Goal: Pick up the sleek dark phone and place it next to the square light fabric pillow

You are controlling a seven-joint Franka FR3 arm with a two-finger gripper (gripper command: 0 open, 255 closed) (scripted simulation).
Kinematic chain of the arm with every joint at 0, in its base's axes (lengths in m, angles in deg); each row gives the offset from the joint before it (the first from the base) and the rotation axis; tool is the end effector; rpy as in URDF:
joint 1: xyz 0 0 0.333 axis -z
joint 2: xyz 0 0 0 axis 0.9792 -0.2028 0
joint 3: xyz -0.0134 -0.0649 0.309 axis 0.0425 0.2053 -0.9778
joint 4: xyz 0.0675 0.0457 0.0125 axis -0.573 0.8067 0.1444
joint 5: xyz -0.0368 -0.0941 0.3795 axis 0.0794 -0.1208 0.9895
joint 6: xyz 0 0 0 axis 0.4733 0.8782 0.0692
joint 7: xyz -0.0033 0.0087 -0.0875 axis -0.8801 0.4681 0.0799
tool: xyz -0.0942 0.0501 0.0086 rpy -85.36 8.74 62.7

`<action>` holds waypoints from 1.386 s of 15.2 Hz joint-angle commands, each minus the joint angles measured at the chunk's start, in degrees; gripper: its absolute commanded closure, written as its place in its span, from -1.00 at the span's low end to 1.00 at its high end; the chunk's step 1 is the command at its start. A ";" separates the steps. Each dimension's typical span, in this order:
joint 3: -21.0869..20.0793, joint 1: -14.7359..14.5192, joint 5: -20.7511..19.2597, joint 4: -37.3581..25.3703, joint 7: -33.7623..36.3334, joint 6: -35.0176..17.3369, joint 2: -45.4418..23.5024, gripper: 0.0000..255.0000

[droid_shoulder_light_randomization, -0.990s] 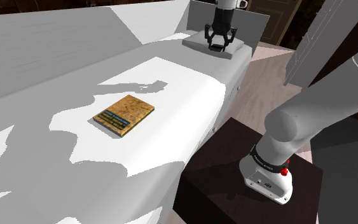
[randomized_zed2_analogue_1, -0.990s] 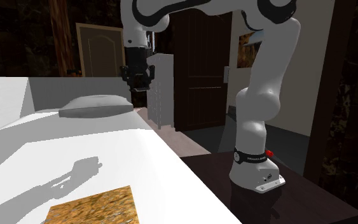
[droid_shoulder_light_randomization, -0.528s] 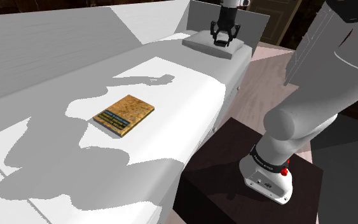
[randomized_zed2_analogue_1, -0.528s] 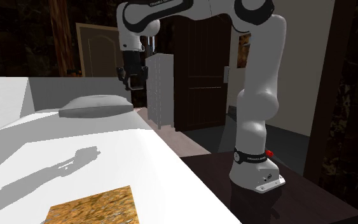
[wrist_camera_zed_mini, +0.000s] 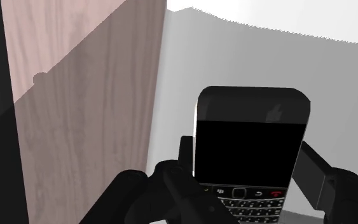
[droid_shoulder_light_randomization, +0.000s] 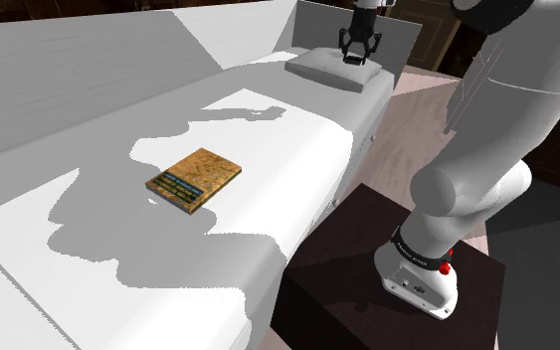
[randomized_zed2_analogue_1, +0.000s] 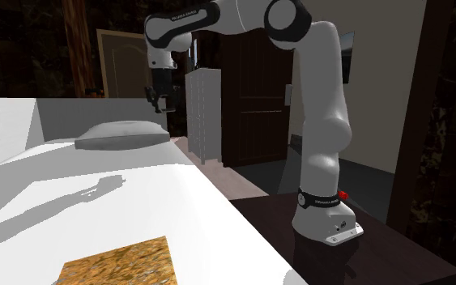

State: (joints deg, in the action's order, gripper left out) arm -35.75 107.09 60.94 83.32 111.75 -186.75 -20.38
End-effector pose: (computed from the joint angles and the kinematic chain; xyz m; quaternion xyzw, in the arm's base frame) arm 0.4872 -0.3606 0.5404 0.8157 -0.5776 -0.0057 0.0311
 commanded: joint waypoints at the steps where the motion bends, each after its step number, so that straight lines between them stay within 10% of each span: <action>1: 0.70 1.16 0.69 -5.36 -2.00 1.03 -4.24 1.00; 8: 2.00 6.39 3.62 -29.89 -7.77 8.70 -20.97 1.00; 21: 1.90 5.73 3.33 -17.03 -7.33 -2.38 -19.21 1.00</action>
State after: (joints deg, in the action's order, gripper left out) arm -33.83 112.79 64.22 66.06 104.42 -188.48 -39.21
